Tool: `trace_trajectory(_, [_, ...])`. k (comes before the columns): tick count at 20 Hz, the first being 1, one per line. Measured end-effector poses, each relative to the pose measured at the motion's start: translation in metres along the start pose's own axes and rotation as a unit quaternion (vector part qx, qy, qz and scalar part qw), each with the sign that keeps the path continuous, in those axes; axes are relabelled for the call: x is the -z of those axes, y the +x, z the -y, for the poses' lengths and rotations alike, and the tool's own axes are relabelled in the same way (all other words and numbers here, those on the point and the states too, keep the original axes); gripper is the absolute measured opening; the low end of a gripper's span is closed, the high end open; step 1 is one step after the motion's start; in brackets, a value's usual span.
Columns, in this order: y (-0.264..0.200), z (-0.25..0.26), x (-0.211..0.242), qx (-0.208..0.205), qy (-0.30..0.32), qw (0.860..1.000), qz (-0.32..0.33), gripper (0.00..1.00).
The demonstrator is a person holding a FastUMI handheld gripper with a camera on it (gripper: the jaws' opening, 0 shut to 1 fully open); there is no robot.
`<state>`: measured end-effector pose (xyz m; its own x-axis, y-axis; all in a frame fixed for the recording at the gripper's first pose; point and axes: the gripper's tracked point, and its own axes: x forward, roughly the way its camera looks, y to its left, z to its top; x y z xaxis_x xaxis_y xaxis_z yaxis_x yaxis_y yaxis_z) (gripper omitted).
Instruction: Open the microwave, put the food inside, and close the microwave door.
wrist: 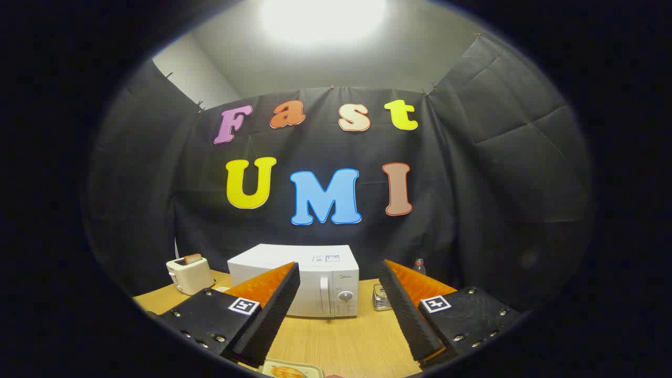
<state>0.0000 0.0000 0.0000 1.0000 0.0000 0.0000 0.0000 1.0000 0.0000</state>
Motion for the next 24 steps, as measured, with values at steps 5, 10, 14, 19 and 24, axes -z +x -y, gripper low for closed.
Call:
trace_trajectory(5, [-0.003,0.004,-0.001,0.001,0.004,1.0,0.001,0.96])
trace_trajectory(10, [-0.004,0.003,0.001,0.0,0.004,1.0,0.001,0.96])
trace_trajectory(14, [-0.001,0.002,-0.001,-0.004,0.003,1.0,0.004,0.96])
trace_trajectory(19, [0.016,-0.001,0.002,-0.009,0.007,1.0,0.003,0.96])
trace_trajectory(24, [0.052,-0.013,0.017,-0.027,0.004,1.0,-0.009,0.96])
